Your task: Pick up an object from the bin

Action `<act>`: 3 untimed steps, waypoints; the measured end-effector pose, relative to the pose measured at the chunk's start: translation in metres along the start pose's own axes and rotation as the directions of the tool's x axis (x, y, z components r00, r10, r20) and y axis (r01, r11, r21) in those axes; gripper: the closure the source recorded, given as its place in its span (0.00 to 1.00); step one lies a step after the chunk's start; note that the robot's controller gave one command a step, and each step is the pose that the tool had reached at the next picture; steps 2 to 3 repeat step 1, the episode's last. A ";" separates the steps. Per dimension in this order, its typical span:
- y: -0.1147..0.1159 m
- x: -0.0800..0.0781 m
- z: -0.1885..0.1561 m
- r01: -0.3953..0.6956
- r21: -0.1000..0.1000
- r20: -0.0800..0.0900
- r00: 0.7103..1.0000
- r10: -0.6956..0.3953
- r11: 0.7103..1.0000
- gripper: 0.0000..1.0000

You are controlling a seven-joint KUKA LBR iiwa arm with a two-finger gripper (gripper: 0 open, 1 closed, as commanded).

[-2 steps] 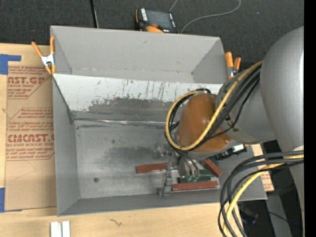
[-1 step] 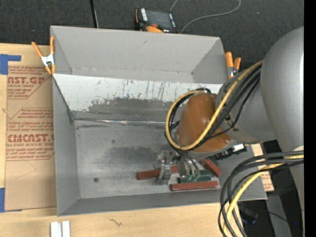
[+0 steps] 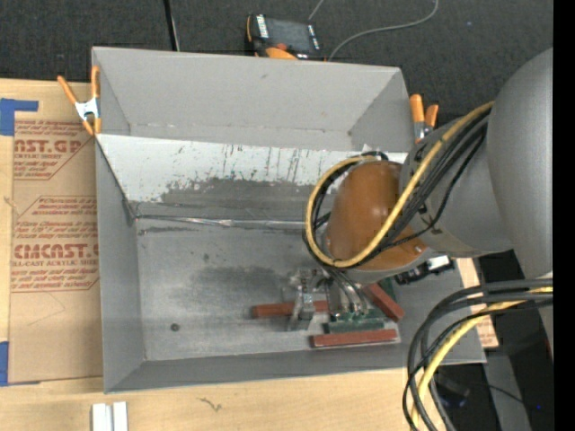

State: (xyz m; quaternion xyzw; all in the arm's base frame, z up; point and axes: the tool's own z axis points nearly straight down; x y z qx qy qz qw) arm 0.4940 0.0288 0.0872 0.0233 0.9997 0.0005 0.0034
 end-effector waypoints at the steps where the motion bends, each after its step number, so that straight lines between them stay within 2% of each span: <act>1: 0.001 -0.001 -0.041 0.000 0.000 -0.002 1.000 0.000 1.000 1.00; 3: 0.001 -0.001 -0.041 0.000 0.000 -0.002 1.000 0.000 1.000 1.00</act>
Offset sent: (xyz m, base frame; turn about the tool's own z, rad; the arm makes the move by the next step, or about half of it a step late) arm -0.0001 0.0001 0.0393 0.0000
